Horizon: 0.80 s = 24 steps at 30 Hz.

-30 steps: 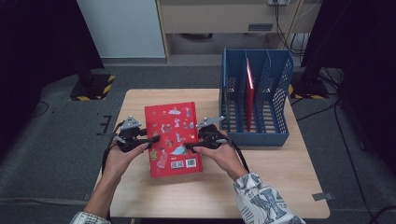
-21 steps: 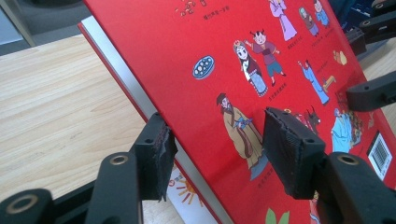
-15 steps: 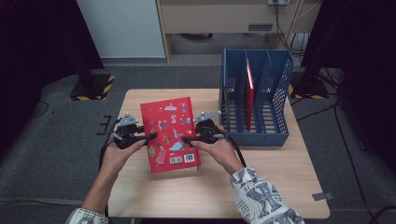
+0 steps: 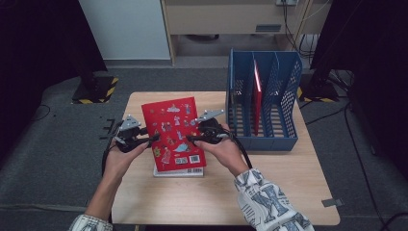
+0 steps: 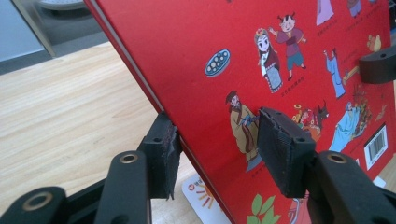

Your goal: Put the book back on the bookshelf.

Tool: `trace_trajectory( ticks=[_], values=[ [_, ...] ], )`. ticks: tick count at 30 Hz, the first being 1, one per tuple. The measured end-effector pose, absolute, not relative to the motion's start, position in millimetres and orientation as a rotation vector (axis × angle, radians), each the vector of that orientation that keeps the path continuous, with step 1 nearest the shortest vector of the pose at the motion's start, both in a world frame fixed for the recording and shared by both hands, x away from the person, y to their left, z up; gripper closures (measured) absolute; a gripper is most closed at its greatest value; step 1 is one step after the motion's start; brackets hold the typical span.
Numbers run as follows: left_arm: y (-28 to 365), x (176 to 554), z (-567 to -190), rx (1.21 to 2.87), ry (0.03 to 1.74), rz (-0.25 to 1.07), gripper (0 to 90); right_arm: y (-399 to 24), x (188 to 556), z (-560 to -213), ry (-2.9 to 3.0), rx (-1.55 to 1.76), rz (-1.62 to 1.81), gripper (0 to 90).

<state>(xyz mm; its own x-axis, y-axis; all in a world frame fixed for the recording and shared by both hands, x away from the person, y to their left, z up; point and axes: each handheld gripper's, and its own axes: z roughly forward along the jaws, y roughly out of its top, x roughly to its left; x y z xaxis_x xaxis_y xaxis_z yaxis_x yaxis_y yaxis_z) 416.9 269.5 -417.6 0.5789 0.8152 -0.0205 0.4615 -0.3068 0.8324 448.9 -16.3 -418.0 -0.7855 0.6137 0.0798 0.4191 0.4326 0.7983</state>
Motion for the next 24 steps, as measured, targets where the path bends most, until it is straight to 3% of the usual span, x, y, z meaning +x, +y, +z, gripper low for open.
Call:
trace_trajectory(
  ticks=[24],
  values=[
    [274,428,-399,1.878,1.043,0.564,56.2,-6,464,-412,2.361,0.886,1.247,48.9]
  ],
)
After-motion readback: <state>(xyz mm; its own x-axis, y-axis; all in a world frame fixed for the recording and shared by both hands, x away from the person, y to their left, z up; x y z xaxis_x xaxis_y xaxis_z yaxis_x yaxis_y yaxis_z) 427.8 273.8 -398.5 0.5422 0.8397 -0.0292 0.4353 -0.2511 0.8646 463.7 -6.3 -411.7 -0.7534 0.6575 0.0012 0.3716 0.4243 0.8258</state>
